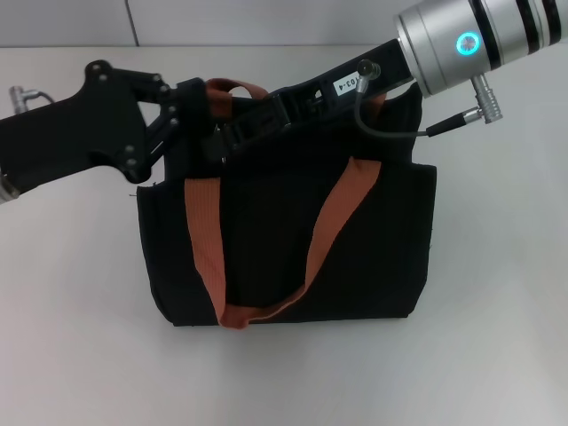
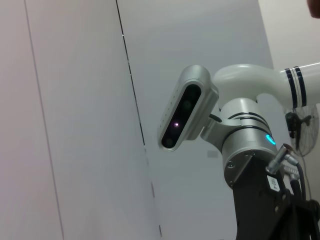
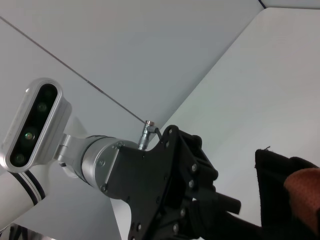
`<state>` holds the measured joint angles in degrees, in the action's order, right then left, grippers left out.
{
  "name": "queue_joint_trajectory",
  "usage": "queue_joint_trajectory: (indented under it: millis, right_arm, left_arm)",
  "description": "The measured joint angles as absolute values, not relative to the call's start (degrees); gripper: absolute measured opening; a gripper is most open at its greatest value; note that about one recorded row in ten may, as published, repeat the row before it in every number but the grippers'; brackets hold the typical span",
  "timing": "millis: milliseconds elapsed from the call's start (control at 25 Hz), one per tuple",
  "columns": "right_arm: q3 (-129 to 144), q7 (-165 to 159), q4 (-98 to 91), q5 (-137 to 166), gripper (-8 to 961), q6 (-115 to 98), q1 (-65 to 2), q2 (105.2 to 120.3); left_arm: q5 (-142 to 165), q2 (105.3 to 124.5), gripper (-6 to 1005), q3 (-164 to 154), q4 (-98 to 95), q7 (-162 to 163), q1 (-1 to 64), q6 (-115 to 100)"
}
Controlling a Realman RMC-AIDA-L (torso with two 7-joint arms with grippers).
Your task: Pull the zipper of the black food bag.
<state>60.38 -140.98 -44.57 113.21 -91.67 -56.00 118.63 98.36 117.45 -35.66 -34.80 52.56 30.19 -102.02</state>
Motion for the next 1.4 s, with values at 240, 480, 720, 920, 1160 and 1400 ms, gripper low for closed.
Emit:
queue_joint_trajectory:
  millis: [240, 480, 720, 920, 1160, 1400]
  right_arm:
    - [60.38, -140.50, -44.56, 113.20, 377, -91.35, -55.90, 118.65]
    - [60.38, -140.27, -44.43, 113.20, 337, -91.11, -55.84, 118.70]
    - [60.35, -140.12, -44.59, 113.20, 276, -90.75, -55.07, 118.67]
    - [60.35, -139.54, -44.56, 113.20, 129, -90.25, -55.04, 118.76]
    - [60.38, -138.80, -44.47, 113.15, 13, -89.47, -54.73, 118.82]
    - [60.49, -138.79, -48.18, 114.69, -1, -89.42, -53.51, 118.97]
  left_arm:
    - [98.72, 118.16, 23, -35.85, -34.66, 52.63, 31.68, -101.32]
    - [98.69, 118.30, 23, -35.74, -34.49, 52.72, 32.23, -101.16]
    - [98.28, 118.00, 23, -35.34, -34.45, 52.74, 31.18, -101.18]
    - [98.27, 118.21, 23, -35.53, -34.44, 52.74, 30.95, -101.59]
    - [98.27, 118.32, 23, -35.42, -34.35, 52.74, 30.68, -101.80]
    - [98.22, 118.24, 24, -34.82, -34.51, 52.74, 29.85, -101.92]
